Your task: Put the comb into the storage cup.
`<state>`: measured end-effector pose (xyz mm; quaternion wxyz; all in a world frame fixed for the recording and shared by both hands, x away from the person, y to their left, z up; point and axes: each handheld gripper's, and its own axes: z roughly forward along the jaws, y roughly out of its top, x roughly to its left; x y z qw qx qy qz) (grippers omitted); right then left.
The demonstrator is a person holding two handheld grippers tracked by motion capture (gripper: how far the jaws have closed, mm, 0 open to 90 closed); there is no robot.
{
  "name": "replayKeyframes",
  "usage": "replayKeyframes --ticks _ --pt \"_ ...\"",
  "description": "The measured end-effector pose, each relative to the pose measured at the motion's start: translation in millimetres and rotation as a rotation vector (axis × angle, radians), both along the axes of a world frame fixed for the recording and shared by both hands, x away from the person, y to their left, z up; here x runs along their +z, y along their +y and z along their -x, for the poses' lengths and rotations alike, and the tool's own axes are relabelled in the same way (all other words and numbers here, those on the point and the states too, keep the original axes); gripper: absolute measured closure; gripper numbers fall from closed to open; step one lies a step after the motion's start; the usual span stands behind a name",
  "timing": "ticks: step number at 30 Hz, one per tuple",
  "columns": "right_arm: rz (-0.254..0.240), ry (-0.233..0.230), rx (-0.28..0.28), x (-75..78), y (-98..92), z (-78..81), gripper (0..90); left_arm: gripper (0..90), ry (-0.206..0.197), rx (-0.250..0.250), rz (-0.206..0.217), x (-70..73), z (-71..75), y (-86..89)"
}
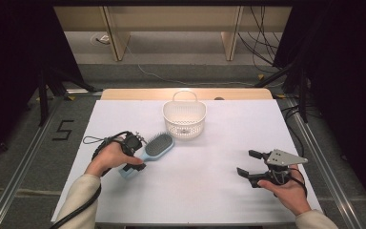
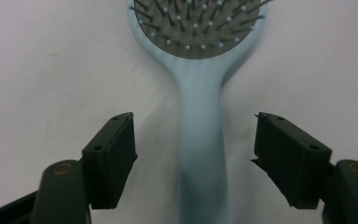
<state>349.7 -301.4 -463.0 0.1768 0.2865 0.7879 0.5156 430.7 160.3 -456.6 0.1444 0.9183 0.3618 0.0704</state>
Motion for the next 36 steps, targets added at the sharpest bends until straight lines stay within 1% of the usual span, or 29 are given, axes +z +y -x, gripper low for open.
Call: replayKeyframes --ticks 3,5,6,10,13,15,18,26,28,33,36 --pt "0.000 0.001 0.000 -0.1 0.0 -0.1 18.1 33.2 0.006 -0.001 -0.003 0.0 -2.4 0.4" --pt "0.003 0.001 0.000 -0.3 0.0 -0.2 18.1 36.3 0.015 0.003 0.016 0.2 -3.6 1.8" --pt "0.003 0.002 0.000 -0.3 0.1 -0.2 18.1 38.2 0.015 0.002 0.017 0.3 -4.2 2.5" --pt "0.001 0.001 0.001 -0.2 0.4 -0.2 18.1 42.4 0.025 0.005 0.009 -0.7 -5.6 1.6" --pt "0.005 0.002 0.001 -0.5 0.4 -0.3 18.1 43.6 0.039 -0.001 -0.004 -2.7 -5.9 -1.6" --pt "0.005 0.004 0.000 -0.5 0.2 -0.3 18.0 44.9 0.042 -0.004 -0.018 -3.0 -6.5 -3.2" --pt "0.006 0.005 0.001 -0.8 0.3 -0.6 18.0 46.3 0.041 0.003 -0.022 -3.5 -7.4 -6.2" --pt "0.001 0.004 0.001 -0.4 -0.1 -0.5 17.9 50.1 0.051 0.004 -0.062 -4.7 -9.6 -13.9" --pt "0.001 0.005 0.001 -0.6 -0.3 -0.6 17.8 50.6 0.057 0.005 -0.064 -5.1 -10.1 -14.8" --pt "0.002 0.005 0.002 -1.1 -0.4 -1.0 17.8 51.5 0.057 0.002 -0.072 -4.8 -11.3 -16.3" --pt "0.002 0.006 0.003 -1.0 -0.4 -1.0 17.8 51.4 0.053 0.010 -0.066 -5.0 -12.1 -16.7"
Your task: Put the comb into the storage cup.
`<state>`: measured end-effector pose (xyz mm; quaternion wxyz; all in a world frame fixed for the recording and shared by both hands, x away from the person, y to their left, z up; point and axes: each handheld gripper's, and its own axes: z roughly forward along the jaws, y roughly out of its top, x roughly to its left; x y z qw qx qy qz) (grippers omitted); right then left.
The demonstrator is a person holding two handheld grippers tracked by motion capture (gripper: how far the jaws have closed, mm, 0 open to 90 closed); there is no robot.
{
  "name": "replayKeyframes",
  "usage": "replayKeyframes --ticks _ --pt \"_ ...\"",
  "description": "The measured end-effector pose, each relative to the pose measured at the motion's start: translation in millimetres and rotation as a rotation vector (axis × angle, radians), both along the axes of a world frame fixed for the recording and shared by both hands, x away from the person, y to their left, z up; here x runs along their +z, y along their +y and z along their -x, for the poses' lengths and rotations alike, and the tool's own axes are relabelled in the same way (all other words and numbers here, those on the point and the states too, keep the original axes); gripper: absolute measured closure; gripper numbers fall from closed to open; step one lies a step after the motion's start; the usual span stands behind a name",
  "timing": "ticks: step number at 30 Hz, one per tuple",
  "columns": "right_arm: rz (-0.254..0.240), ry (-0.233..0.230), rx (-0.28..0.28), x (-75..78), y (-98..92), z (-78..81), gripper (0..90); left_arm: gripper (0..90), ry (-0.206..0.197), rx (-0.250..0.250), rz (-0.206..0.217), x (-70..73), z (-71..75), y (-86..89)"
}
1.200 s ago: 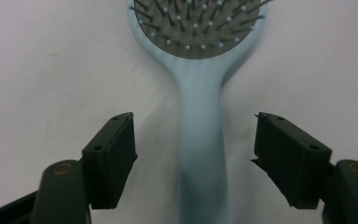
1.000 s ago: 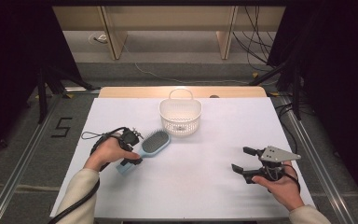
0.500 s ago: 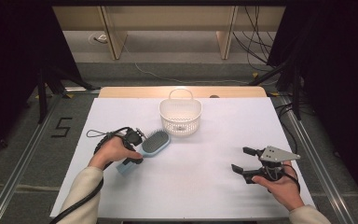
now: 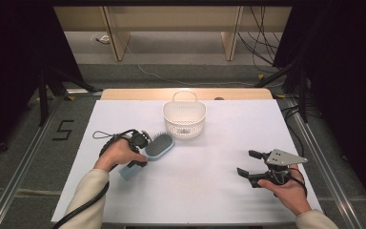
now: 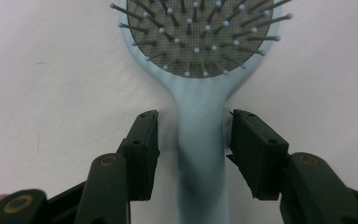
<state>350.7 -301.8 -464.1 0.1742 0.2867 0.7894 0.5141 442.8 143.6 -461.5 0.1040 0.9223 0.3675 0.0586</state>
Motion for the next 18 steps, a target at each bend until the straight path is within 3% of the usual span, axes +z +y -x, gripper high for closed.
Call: replayKeyframes --ticks 10,18 --pt "0.000 0.003 0.000 -0.6 -0.1 -0.4 17.8 51.3 -0.006 -0.002 0.001 -0.2 -3.0 -1.5" --pt "0.003 0.007 0.000 -1.3 -0.3 -0.7 17.7 57.0 0.011 -0.002 -0.002 -0.1 -3.5 -4.4"
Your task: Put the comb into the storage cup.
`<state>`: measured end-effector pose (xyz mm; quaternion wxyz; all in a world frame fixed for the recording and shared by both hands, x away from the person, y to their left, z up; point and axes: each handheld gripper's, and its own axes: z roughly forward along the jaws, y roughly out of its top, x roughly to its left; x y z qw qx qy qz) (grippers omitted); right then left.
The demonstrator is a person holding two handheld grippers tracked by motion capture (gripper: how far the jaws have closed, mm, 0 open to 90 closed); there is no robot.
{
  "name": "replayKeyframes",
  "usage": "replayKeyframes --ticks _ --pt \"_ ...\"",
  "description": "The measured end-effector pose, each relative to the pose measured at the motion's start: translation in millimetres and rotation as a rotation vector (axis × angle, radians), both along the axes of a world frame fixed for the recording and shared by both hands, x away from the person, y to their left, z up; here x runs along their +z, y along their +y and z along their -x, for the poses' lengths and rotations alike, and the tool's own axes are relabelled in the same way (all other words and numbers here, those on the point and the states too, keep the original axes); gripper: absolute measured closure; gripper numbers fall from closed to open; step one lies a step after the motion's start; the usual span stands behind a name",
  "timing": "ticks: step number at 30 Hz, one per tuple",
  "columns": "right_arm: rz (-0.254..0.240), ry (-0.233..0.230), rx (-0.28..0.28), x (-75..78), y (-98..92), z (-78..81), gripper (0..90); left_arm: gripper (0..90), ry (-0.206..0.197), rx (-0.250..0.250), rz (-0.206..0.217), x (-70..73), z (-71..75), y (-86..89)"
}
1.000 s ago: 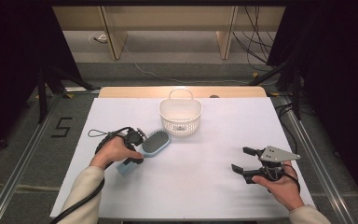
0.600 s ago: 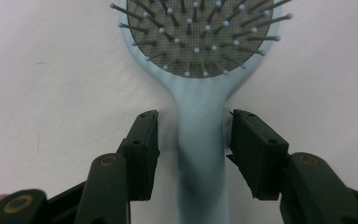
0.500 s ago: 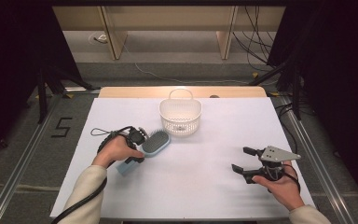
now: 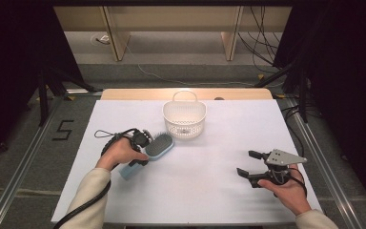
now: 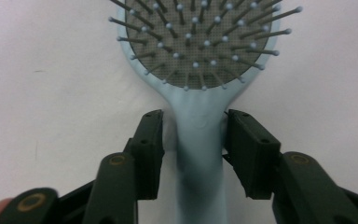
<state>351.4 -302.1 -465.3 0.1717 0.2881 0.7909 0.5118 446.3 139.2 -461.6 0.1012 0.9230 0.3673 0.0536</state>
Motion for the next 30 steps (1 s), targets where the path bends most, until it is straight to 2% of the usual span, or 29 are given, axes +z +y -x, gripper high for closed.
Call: replayKeyframes --ticks 8,19,21,26,30 --pt "0.000 0.009 0.002 -1.0 0.4 -0.3 17.7 63.2 0.020 0.007 -0.017 0.7 -0.6 -4.4" --pt "0.002 0.015 0.002 -1.7 0.1 -0.7 17.6 68.9 0.046 0.046 -0.013 1.2 -1.9 -4.9" --pt "0.002 0.013 0.003 -1.7 0.0 -0.7 17.6 69.3 0.041 0.058 0.001 0.7 -1.2 -4.0" --pt "0.003 0.015 0.002 -1.6 0.0 -0.5 17.6 69.6 0.024 0.088 -0.009 0.6 2.0 -6.1" --pt "0.002 0.013 0.001 -1.4 0.0 -0.4 17.6 69.8 0.023 0.112 0.007 0.4 2.8 -4.1"
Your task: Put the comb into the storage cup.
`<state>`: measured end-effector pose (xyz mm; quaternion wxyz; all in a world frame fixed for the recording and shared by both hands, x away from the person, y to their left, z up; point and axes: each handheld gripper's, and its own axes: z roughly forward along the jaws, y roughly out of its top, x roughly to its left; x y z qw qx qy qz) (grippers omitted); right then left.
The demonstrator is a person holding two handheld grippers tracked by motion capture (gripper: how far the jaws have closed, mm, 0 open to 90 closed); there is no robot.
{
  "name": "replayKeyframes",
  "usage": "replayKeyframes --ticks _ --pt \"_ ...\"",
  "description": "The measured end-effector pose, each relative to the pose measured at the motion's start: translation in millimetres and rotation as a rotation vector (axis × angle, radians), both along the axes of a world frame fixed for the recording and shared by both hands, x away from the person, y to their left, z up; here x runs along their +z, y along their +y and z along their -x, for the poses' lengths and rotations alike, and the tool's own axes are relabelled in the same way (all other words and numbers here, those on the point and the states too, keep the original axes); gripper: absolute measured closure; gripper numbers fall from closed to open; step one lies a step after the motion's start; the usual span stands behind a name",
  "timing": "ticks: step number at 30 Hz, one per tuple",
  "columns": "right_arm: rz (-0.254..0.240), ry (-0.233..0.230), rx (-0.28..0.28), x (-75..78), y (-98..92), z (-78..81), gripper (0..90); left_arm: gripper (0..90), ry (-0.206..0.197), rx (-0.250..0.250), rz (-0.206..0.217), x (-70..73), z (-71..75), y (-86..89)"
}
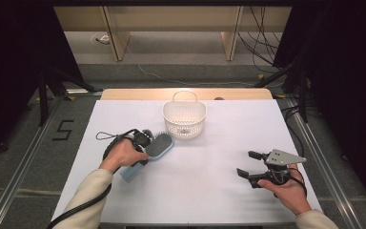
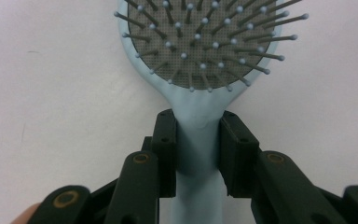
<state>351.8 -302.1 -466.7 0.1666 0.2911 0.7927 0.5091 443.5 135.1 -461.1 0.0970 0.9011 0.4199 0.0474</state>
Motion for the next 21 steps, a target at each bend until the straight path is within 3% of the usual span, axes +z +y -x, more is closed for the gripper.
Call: replayKeyframes --ticks 12,21 --pt "0.002 0.002 0.000 -0.3 -0.1 -0.1 17.6 70.0 0.002 0.029 0.027 -0.1 0.2 3.7" --pt "0.003 0.004 0.000 -0.7 0.1 -0.5 17.6 70.0 -0.036 0.039 0.063 -1.4 5.4 8.0"
